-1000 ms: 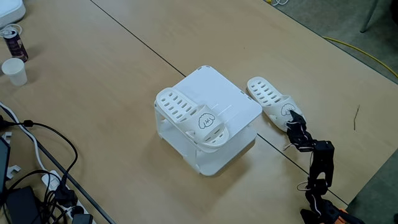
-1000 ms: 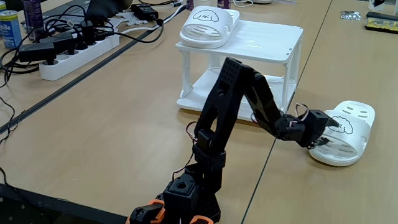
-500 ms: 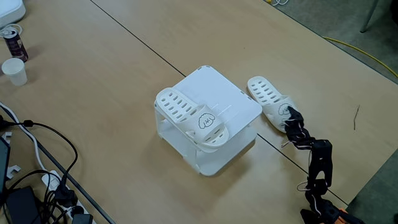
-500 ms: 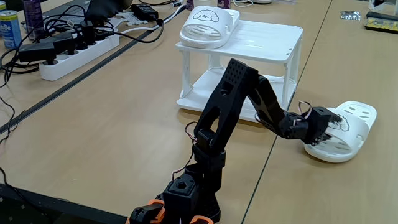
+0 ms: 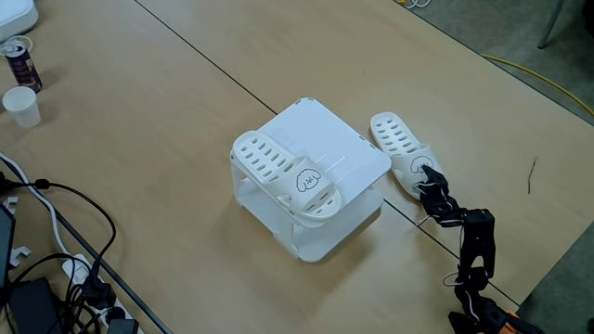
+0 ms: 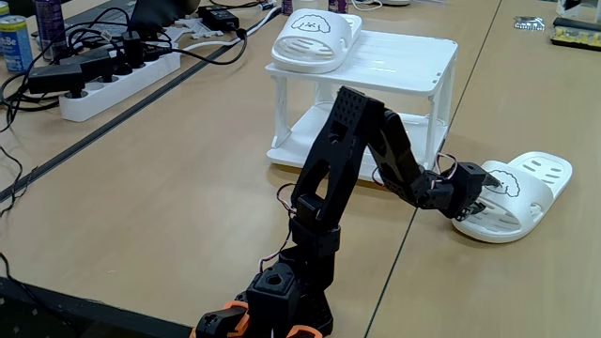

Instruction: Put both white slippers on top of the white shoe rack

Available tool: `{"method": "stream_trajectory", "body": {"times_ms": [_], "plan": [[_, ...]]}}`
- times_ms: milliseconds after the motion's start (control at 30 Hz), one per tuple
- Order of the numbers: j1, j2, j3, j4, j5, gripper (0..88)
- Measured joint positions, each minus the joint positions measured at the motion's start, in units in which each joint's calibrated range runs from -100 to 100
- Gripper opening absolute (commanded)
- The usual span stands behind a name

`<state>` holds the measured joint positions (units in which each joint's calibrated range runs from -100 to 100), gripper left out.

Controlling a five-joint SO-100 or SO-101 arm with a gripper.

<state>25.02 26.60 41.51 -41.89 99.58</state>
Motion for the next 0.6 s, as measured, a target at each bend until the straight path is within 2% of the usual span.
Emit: {"method": "stream_trajectory", "body": {"times_ms": [67, 167, 600], "plan": [[0.00, 0.00, 0.00, 0.00, 0.00, 3.3], [0.00, 0.00, 0.00, 0.00, 0.00, 1.6], [0.45, -3.05, -0.81, -1.29, 0.00, 0.8]]}}
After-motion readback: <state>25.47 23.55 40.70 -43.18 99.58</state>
